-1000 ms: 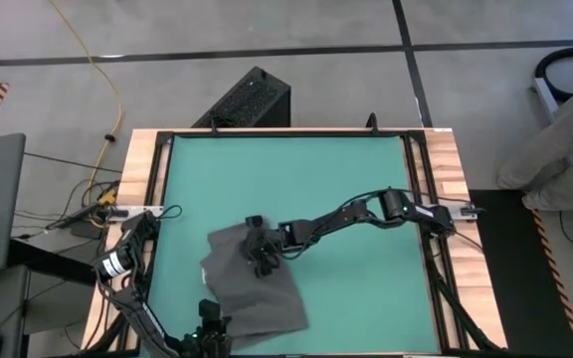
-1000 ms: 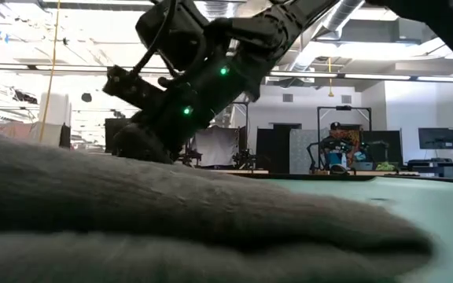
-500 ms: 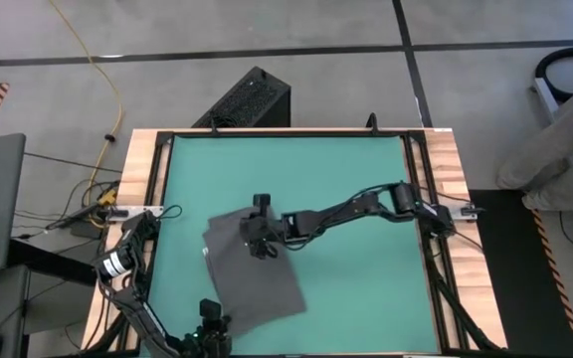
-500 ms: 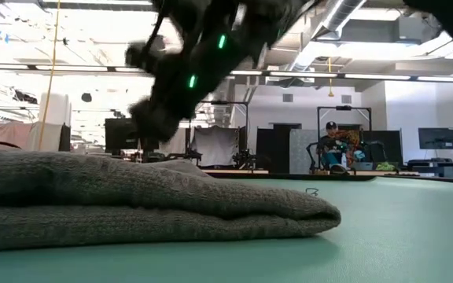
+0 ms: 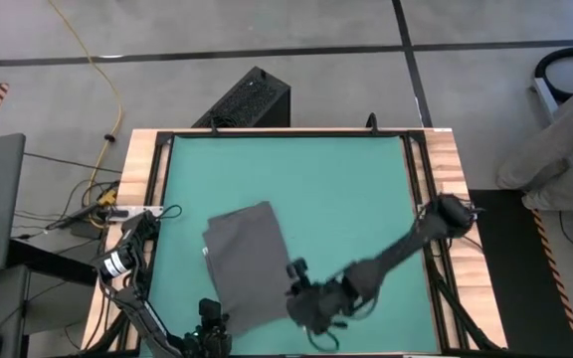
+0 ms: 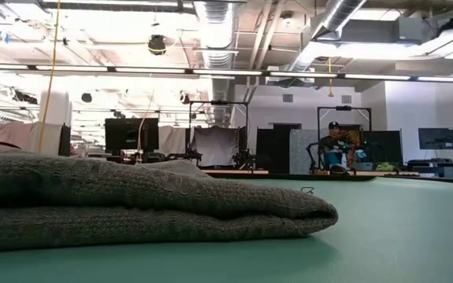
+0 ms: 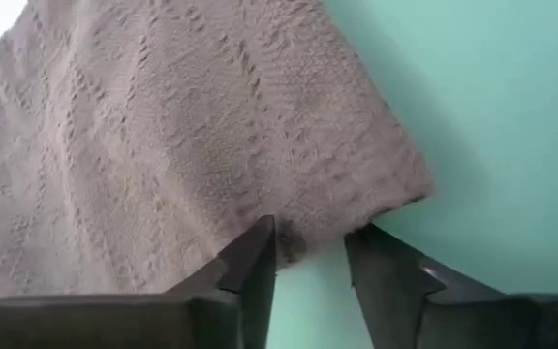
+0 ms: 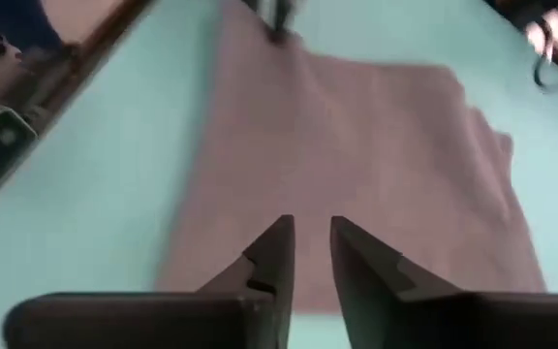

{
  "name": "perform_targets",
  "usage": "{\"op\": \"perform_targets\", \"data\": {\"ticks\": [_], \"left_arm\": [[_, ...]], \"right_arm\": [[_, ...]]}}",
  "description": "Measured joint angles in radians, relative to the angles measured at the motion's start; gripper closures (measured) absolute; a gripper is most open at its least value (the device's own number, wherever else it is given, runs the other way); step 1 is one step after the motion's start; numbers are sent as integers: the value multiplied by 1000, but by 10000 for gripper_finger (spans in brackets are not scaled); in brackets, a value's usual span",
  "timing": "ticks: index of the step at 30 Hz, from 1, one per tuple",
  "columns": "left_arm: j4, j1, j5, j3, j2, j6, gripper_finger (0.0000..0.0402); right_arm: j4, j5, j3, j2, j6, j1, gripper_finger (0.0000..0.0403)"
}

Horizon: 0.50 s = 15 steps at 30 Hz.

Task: Roll towel
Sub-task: Roll the gray towel

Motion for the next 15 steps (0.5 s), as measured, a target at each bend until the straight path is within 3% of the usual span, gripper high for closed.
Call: {"op": "perform_targets", "data": {"ticks": [4, 9, 15], "left_arm": [[23, 6, 37, 2, -3, 19, 243], [-55, 13, 96, 38, -6, 11, 197], [-155, 29, 295, 193, -5, 77, 156]], "right_arm": [[102, 14, -2, 59, -3, 53, 287], [62, 31, -3, 133, 65, 76, 269], [74, 80, 0, 122, 88, 128, 235]]}}
